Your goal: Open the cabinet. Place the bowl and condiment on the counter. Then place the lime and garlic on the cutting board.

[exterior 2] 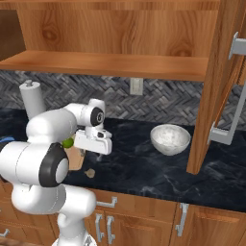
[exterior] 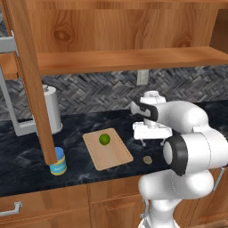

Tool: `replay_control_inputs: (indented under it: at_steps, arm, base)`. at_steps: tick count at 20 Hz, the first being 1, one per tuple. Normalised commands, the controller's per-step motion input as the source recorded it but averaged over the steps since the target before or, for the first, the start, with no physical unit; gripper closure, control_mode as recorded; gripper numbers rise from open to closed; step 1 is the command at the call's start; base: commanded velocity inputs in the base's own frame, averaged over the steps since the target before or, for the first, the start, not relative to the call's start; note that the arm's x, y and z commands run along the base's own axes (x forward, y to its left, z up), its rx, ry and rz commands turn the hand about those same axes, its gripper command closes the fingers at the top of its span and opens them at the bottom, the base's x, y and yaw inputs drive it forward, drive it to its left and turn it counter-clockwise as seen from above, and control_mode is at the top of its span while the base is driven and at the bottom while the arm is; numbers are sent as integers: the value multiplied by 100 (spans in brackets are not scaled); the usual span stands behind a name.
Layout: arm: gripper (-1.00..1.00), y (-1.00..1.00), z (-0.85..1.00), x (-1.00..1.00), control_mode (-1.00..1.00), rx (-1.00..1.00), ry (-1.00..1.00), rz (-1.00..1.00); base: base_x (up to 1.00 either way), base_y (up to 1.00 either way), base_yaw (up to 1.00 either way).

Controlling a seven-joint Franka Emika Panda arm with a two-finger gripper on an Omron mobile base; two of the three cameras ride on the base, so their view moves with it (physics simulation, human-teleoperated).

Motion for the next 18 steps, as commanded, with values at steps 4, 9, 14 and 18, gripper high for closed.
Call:
replay_control_inputs:
  at_steps: [4,9,14,18]
  arm:
    - [-100,0,-16,0,-100,0,-1,4]
    - [-100,0,-13,0,-100,0,0,3]
    - [-100,0,-10,7,-100,0,0,1]
    - [-100,0,-22,26,-100,0,0,0]
  base:
    - [0,0,0]
    - [0,0,0]
    - [0,0,0]
    - [0,0,0]
